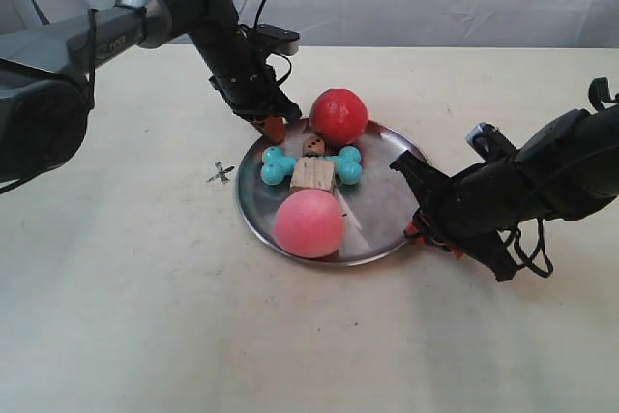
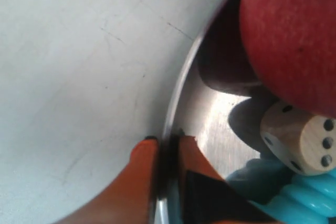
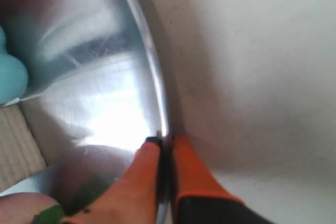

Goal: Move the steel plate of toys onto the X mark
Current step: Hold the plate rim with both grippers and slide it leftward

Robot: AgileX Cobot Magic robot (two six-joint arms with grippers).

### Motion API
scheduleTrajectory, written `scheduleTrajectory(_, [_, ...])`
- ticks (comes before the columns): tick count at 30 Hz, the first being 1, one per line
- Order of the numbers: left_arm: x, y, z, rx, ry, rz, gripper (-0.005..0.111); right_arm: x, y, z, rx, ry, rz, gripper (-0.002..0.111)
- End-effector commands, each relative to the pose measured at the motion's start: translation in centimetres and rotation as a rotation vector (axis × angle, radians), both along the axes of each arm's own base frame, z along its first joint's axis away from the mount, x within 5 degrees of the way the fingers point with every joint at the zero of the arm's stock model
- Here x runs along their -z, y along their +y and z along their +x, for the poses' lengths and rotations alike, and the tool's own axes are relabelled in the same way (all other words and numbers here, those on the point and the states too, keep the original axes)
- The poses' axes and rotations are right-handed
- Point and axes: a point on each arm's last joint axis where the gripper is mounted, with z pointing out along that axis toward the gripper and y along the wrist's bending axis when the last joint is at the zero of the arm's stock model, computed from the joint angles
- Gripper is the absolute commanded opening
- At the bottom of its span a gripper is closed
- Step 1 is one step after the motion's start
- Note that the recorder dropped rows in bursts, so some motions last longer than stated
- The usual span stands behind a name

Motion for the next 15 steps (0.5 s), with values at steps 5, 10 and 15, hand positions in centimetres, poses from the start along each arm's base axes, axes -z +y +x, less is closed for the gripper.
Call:
scheduleTrajectory(5, [0.2, -1.1, -1.1, 0.05, 0.042, 0.015, 0.0, 0.5, 0.2, 0.0, -0.049, 0.027, 0.002, -0.001])
scheduleTrajectory(10, [-1.0, -1.0, -1.0, 0.052, 0.016, 0.017, 0.0, 0.4, 0.4, -0.1, -0.06, 0.038, 0.019, -0.001])
scheduleTrajectory(15, [-1.9, -0.8, -1.0, 0.039, -0.001, 0.025, 0.0, -0.4, 0.4, -0.2, -0.066, 0.016, 0.031, -0.001])
